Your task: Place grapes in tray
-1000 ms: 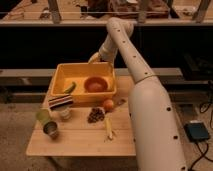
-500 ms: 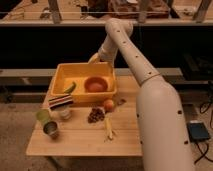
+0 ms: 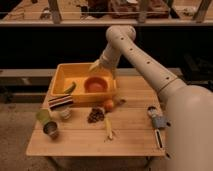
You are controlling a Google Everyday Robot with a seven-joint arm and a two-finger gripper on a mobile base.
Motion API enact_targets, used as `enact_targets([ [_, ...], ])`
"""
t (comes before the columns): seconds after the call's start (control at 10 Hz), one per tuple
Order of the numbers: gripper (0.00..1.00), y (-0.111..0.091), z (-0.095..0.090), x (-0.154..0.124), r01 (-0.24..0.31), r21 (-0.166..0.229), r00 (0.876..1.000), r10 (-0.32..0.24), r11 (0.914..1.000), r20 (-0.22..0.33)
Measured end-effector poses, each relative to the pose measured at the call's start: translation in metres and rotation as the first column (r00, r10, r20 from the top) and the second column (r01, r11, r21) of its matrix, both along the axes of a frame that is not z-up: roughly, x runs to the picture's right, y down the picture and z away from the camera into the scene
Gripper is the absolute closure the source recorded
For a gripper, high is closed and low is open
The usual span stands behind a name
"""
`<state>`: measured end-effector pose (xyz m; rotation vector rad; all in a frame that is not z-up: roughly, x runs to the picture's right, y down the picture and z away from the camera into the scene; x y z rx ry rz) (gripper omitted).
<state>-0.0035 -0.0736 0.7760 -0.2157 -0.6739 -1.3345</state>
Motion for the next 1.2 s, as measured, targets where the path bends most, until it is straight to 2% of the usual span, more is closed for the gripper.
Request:
enact_targets([
  [0.2,0.20,0.041,-0.010,0.005,0.038,0.002,0.999,-0.037,0.9993,-0.023],
  [0.3,0.20,0.067,-0.009,0.009,0.063,0.013,0.997,-0.063,0.9979,-0.035],
  [0.6,0.20,0.116,-0.002,0.026,0.127,0.056,0.992,-0.126,0.9903,-0.032],
  [1.0,0.20,0.122,-0.001,0.023,0.143,0.058,0.990,-0.142,0.9881,-0.020],
  [1.2,0.20,0.136,0.002,0.013,0.142,0.042,0.990,-0.142,0.9890,0.003],
])
